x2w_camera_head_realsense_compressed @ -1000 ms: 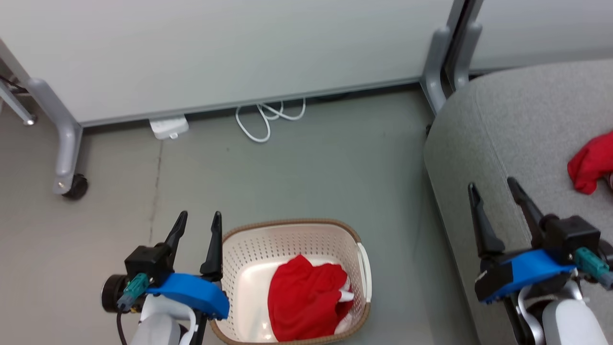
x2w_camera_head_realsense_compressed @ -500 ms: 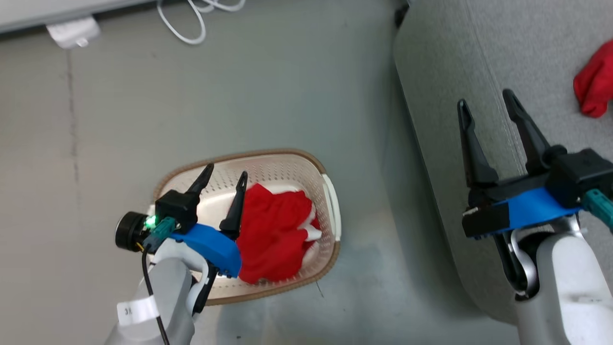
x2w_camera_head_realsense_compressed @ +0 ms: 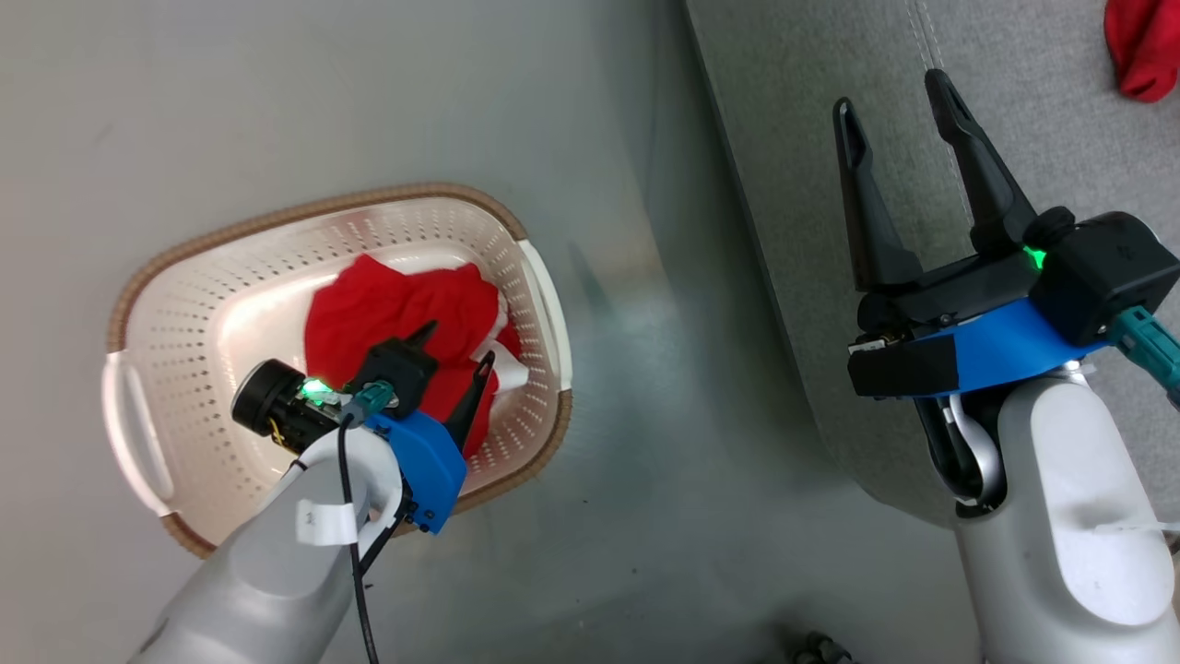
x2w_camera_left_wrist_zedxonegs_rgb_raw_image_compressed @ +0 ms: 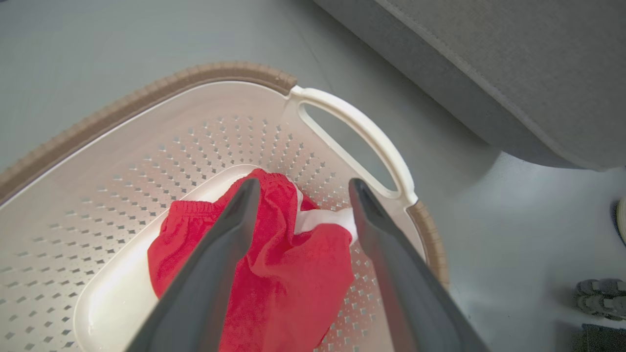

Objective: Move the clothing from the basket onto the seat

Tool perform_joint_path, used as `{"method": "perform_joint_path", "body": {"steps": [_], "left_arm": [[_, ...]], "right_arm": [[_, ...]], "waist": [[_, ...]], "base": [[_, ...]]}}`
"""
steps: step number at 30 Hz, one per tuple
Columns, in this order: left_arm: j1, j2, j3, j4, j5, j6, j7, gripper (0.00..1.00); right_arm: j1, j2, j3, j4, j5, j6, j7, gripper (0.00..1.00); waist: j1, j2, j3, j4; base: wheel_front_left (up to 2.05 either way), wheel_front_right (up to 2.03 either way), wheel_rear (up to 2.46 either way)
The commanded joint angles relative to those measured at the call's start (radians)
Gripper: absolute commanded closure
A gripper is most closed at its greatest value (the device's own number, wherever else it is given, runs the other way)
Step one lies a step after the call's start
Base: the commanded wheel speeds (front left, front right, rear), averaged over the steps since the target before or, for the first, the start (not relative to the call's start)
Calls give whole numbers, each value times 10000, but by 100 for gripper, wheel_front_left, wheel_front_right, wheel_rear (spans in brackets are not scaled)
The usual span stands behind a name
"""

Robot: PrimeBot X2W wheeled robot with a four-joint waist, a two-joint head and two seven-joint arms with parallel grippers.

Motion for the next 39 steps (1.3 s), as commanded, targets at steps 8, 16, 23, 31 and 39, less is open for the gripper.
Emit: {"method": "perform_joint_path", "body": {"steps": [8, 16, 23, 31, 39], "left_arm": [[-999, 854, -2371, 99, -851, -16, 583, 0], [-1503, 1416, -3691, 329, -1520, -16, 922, 0], [-2019, 1349, -3938, 1391, -1340, 155, 1336, 0], [-2169, 1074, -4011, 2195, -1494, 193, 1627, 100], [-2219, 870, -4038, 2445, -1692, 96, 1724, 100]], "right_arm": [[-530, 10, 286, 437, 469, 1, -482, 0], [-905, 9, 610, 756, 848, 1, -857, 0], [-1101, 9, 897, 938, 1058, 1, -1072, 0], [-1185, 9, 1035, 1202, 1203, 1, -1213, 0], [-1264, 9, 1001, 1342, 1204, 1, -1270, 0]], "waist": [[-2, 0, 1009, -717], [-2, 0, 1447, -1070], [-2, 0, 1760, -1321], [-2, 0, 1831, -1424], [-2, 0, 1755, -1317]], "base": [[0, 0, 0], [0, 0, 0], [0, 0, 0], [0, 0, 0], [0, 0, 0]]}}
